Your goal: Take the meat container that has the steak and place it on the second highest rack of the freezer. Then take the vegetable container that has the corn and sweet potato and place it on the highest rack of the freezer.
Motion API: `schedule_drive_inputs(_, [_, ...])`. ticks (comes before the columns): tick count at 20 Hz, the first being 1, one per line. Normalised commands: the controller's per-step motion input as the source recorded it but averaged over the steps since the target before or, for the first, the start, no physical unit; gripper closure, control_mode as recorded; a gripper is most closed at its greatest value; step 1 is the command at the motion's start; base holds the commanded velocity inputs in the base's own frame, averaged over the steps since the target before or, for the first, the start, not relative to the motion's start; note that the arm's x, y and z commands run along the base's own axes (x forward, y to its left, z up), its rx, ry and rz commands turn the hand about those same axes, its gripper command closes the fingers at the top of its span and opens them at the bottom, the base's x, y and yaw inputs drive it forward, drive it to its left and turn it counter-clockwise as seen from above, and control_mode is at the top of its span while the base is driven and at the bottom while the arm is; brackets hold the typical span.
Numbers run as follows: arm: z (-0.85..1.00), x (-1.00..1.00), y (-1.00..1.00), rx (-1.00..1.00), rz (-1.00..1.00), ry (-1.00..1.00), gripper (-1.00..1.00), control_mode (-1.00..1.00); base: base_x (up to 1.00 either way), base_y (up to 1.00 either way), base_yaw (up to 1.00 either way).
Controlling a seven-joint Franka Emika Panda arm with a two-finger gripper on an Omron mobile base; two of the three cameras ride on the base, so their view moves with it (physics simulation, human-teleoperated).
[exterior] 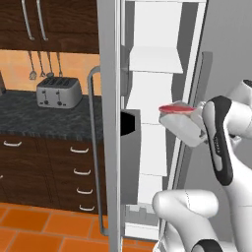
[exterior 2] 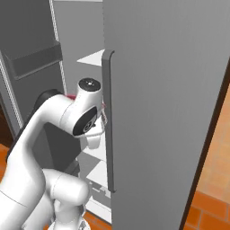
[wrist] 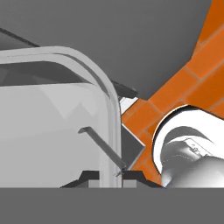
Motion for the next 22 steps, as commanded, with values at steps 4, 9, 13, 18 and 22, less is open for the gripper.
schedule_drive_inputs(4, [-0.26,0.66,0.33,0.0,-0.08,-0.04,1.0,-1.0,0.0,0.0,0.0])
schedule_drive_inputs(9, [-0.03,0.71,0.28,0.02,-0.05,-0.03,1.0,-1.0,0.0,0.0,0.0])
schedule_drive_inputs(13, [-0.08,0.48,0.0,0.08,0.0,0.0,1.0,-1.0,0.0,0.0,0.0])
schedule_drive_inputs(18, [-0.17,0.33,0.04,0.1,-0.01,0.01,1.0,-1.0,0.0,0.0,0.0])
schedule_drive_inputs(22, [0.0,0.23,0.16,0.14,0.0,-0.01,1.0,-1.0,0.0,0.0,0.0])
